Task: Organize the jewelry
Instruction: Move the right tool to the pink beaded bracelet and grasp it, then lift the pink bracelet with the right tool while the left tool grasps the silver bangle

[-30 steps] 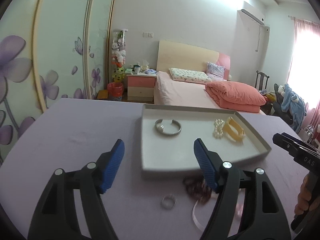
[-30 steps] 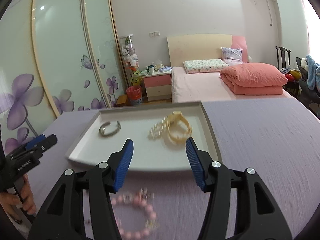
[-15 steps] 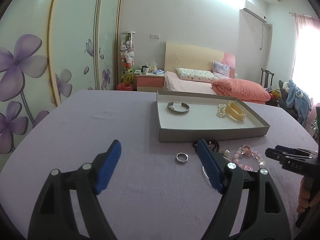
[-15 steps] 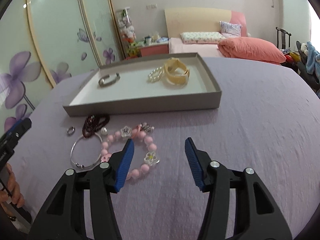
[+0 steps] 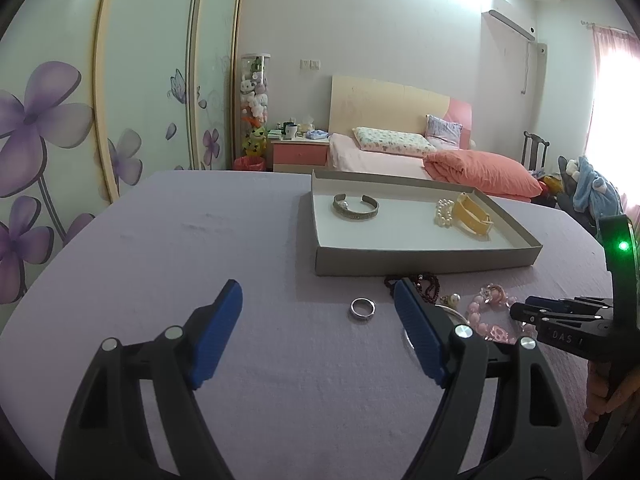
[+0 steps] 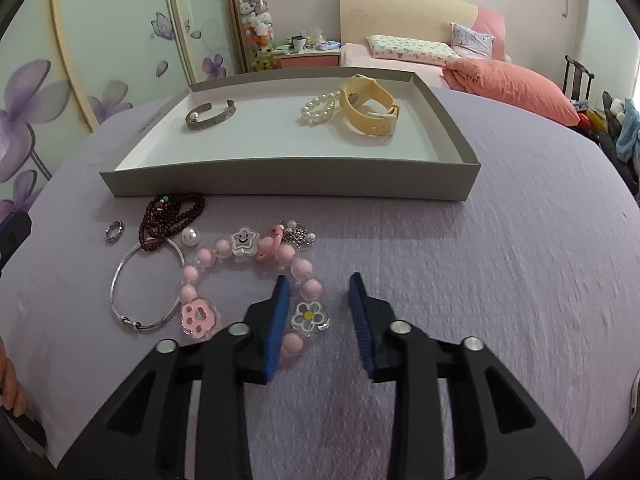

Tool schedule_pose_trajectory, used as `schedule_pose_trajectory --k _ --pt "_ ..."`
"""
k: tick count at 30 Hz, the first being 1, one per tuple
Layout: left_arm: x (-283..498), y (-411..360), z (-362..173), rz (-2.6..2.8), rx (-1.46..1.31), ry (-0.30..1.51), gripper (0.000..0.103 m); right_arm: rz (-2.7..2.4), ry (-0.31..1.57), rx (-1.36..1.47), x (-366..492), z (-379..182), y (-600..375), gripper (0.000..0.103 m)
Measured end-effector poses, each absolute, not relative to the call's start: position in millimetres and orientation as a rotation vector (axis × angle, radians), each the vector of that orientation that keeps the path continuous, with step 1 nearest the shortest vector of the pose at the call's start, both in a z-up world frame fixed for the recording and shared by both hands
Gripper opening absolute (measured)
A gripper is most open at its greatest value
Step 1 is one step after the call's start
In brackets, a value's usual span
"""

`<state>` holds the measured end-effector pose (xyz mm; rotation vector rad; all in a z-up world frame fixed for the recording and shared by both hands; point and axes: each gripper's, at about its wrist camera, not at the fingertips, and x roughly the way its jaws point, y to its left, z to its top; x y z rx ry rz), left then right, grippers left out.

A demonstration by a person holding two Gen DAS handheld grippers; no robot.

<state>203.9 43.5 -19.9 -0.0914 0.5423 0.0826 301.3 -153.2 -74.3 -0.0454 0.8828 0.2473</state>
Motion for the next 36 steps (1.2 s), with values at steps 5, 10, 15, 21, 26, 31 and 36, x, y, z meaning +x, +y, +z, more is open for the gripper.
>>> schedule_pose_trajectory --k 5,10,15,21,26,31,36 --pt "205 40 -21 0.072 -0.089 0.547 0.077 0.237 0.88 -0.07 293 -74 -158 0.019" --pt "206 35 -22 0.05 -0.088 0.56 0.077 0.17 0.882 -0.038 281 -73 -186 0.019" --pt "209 25 -25 0.014 -0.078 0.588 0.081 0.04 0.883 0.017 279 -73 -225 0.019" --pt "218 1 -31 -0.042 -0.038 0.651 0.088 -0.045 0.883 0.093 275 -74 -258 0.019" --pt "235 -20 -43 -0.067 0.001 0.749 0.089 -0.031 0.882 0.1 272 -75 -256 0.019" --pt "252 -43 -61 -0.071 0.055 0.861 0.09 -0.013 0.881 0.13 273 -74 -261 0.019" --pt "268 -62 -73 -0.059 0.077 0.934 0.09 -0.001 0.879 0.15 273 -74 -266 0.019"
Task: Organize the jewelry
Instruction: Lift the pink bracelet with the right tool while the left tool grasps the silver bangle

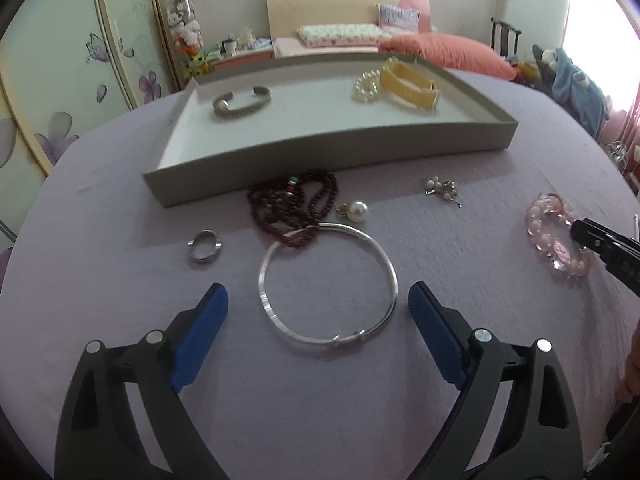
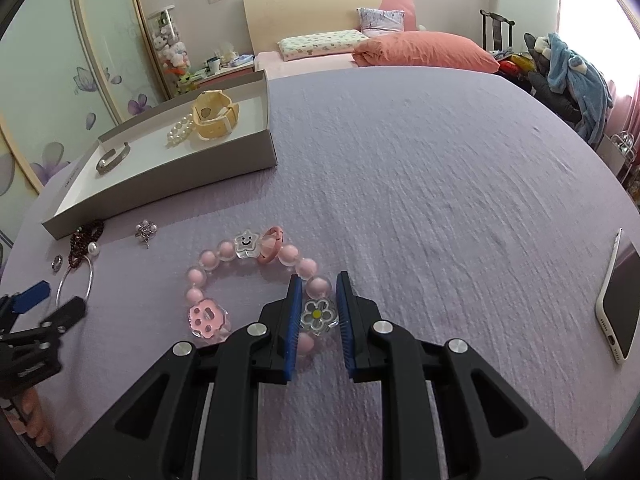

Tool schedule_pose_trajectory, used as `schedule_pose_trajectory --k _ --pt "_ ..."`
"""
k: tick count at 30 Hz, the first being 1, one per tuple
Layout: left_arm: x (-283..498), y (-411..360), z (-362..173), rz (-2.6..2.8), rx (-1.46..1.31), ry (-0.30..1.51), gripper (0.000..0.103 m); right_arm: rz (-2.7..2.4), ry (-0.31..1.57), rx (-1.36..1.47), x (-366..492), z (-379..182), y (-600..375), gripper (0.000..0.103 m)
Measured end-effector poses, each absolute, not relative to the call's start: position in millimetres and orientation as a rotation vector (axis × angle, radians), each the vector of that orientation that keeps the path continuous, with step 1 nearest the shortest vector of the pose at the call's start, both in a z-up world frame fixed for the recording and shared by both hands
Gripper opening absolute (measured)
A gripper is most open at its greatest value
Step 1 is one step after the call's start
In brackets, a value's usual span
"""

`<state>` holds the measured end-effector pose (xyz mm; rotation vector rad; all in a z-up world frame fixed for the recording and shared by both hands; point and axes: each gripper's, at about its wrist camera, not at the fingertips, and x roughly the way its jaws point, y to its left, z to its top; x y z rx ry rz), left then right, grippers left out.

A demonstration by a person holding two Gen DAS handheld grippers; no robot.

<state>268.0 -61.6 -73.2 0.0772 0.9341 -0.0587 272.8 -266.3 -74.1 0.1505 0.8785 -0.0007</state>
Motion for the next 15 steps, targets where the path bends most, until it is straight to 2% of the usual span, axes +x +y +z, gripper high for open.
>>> schedule_pose_trajectory --k 10,13,15 --pt "280 -64 -74 -0.003 0.018 0.943 0.089 0.015 0.877 0.167 271 -74 -273 0.019" --pt "278 -62 -73 0.004 0.014 0.939 0.084 0.016 0.877 0.167 272 -73 -273 0.019" --pt "277 -62 -71 0.002 0.014 0.927 0.07 0.015 0.878 0.165 272 -73 -273 0.019"
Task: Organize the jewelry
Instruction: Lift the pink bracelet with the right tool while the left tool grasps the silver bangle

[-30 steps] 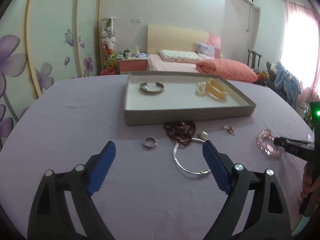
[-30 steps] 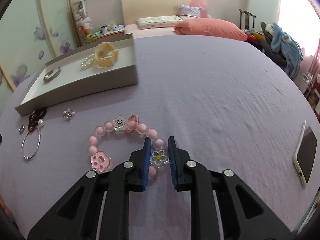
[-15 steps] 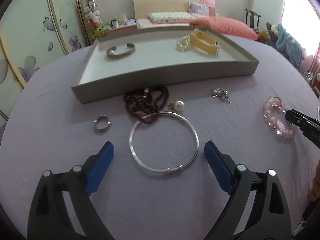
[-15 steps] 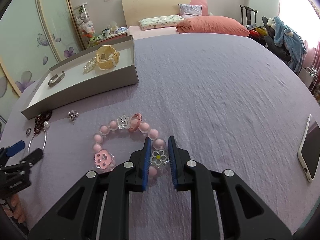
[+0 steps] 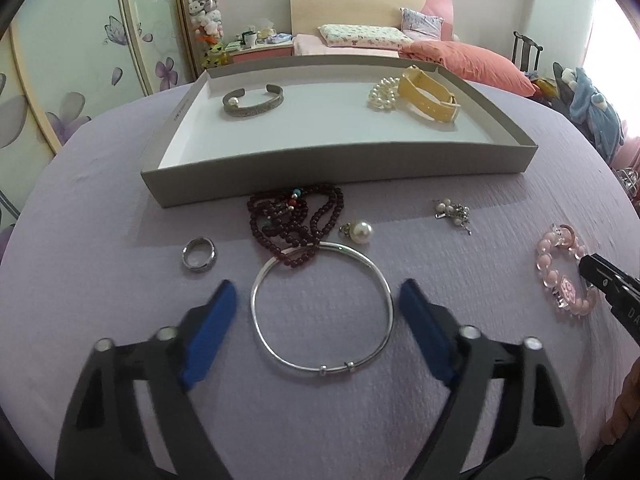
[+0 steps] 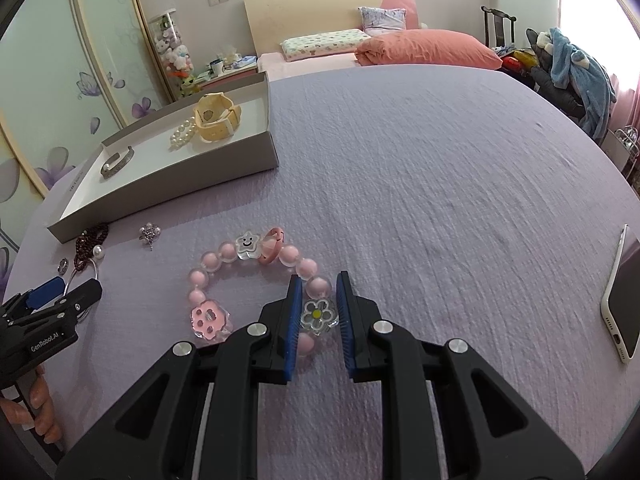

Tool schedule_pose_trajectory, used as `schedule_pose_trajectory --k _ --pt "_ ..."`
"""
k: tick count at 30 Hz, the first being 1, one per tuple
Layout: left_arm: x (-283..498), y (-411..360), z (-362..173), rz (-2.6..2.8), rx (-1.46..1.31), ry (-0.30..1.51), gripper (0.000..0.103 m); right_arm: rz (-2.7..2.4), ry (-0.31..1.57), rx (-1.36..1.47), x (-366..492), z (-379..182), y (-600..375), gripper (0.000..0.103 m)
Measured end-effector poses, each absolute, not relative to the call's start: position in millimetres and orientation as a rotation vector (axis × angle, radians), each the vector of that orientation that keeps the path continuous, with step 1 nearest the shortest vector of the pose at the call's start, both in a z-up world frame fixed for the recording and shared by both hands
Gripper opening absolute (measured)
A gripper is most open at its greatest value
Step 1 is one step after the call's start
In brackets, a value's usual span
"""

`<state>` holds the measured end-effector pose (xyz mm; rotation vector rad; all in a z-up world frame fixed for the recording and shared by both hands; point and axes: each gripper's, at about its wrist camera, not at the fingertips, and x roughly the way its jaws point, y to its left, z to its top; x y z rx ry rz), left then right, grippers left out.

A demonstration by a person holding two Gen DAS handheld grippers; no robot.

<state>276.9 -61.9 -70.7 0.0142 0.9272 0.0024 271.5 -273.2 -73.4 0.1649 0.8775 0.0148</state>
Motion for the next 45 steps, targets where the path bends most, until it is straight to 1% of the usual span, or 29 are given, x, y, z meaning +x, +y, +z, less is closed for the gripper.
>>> schedule_pose_trajectory --k 6,13,23,32,36,45 --pt "273 -58 -69 -0.032 0.023 0.931 0.07 0.015 0.877 0.167 272 -74 -273 0.019" --pt "253 -32 -66 -0.061 -0.007 0.944 0.07 0.015 0.877 0.167 272 -74 -273 0.019" --pt "219 9 -60 -0.018 -0.075 0.89 0.07 0.022 0.879 0.152 272 -73 -270 0.019" --pt "216 19 -61 -0.008 -0.088 0.883 0.07 0.018 0.883 0.117 273 -73 -265 0.019" --pt "215 17 -61 -0.01 -0.08 0.88 0.07 0.018 0.889 0.052 277 -73 -257 0.019" --pt "218 14 -62 -0.02 -0.069 0.886 0.07 0.029 0.895 0.033 282 -73 -256 0.021"
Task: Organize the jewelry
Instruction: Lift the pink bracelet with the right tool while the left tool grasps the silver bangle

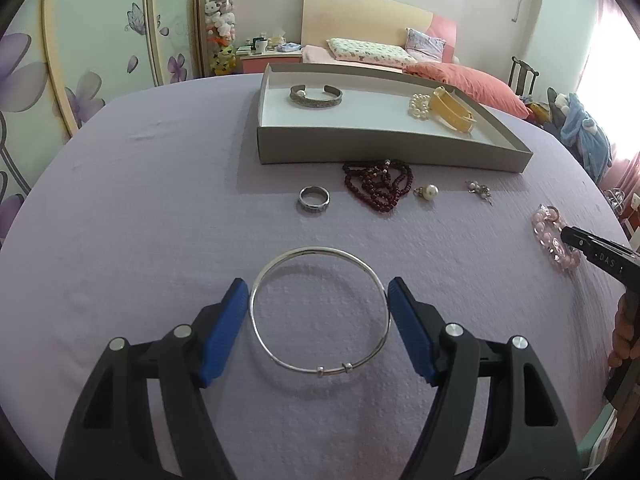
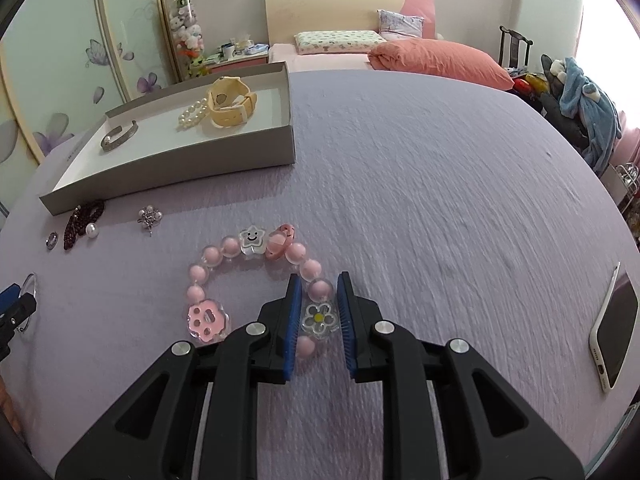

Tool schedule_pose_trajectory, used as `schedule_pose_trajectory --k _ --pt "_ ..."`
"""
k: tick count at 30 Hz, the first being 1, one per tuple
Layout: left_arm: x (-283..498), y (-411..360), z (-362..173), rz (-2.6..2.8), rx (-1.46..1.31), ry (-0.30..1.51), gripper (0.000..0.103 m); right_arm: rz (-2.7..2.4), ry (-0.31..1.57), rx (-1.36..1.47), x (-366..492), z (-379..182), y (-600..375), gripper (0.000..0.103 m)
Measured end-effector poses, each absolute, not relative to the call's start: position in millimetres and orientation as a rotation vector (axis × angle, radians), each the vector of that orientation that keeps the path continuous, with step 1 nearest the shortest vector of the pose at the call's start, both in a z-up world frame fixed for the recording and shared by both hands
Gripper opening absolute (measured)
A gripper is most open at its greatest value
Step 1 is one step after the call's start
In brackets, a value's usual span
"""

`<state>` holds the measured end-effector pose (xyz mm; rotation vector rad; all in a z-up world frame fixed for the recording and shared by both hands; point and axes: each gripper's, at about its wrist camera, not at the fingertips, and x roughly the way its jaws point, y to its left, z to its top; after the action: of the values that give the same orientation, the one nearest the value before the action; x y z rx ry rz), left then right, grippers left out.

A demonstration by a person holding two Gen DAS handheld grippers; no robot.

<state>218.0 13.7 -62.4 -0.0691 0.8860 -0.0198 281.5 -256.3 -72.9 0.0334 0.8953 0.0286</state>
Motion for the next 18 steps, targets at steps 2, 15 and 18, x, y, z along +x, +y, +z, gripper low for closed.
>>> schedule_pose_trajectory --k 2,15,18 --pt "218 14 -63 -0.022 -0.068 0.886 0.07 0.034 0.897 0.033 283 -73 -257 0.029" --pt "217 14 -63 -0.027 -0.068 0.887 0.07 0.107 0.865 0.09 272 -70 -259 0.014" --pt "217 14 -63 -0.029 -0.068 0.886 0.07 0.147 0.842 0.125 264 -66 -261 0.014"
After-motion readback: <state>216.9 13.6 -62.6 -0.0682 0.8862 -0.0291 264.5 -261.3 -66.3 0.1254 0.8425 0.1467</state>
